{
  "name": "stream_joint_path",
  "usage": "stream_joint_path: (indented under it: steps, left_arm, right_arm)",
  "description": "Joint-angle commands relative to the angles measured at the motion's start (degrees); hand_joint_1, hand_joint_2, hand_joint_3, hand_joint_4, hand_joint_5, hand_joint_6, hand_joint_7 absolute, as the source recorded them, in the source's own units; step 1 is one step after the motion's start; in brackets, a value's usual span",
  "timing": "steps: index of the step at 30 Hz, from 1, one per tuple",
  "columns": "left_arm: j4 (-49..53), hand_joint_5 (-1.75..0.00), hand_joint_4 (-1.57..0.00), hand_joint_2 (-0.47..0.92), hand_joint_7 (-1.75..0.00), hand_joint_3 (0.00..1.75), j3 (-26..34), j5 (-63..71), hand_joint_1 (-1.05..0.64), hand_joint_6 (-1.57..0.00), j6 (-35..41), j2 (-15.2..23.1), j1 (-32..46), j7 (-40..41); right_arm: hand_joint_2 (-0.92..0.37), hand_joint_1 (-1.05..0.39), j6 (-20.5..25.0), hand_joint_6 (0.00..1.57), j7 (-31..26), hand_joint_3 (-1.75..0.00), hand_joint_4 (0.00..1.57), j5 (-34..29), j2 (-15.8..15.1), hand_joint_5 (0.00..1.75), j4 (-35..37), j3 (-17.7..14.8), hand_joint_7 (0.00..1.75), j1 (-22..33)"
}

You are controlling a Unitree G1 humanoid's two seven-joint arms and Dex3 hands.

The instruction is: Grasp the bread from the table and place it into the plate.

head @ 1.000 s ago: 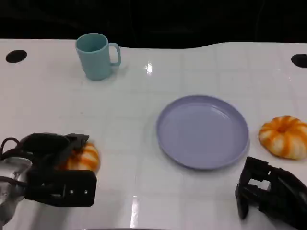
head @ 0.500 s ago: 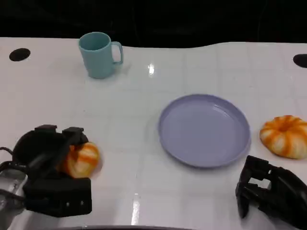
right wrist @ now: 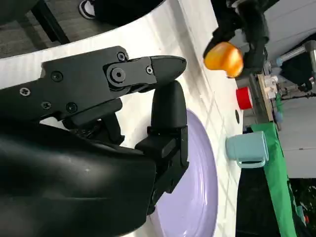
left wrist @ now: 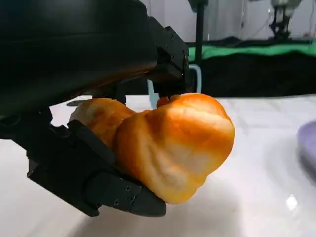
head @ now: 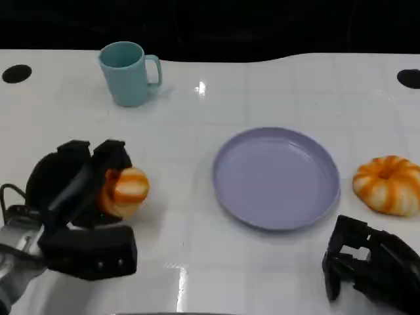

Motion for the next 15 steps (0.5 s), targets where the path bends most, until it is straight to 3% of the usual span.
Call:
stream_joint_path:
  steps: [1, 8, 15]
  left_arm:
    - [-2.3, -1.75, -0.69, 0.81, -1.74, 0.63, 1.6, -2.5, -0.25, -0.48, -0.2, -0.1, -1.8, -3.2]
    - [-1.2, -1.75, -0.71, 0.72, -1.75, 0.65, 1.8, -4.5, -0.17, -0.5, -2.5, -2.8, -6.4, -6.0]
    - [1.6, -1.75, -0.76, 0.55, -1.75, 0.99, 1.1, -5.2, -0.15, -0.56, -3.2, -6.7, -12.3, -8.8]
  right_arm:
    - [-0.92, -0.62, 0.1, 0.61, 1.4, -0.21, 0.71, 1.2, -0.7, 1.75, 1.9, -1.3, 1.63, -1.0]
    - [-0.92, -0.63, 0.2, 0.62, 1.9, -0.19, 0.72, 1.1, -0.4, 1.75, 2.4, -1.8, 1.64, -1.1]
    - [-0.92, -0.63, -0.1, 0.62, 1.8, -0.2, 0.72, 0.8, -0.2, 1.75, 2.4, -2.0, 1.64, -1.0]
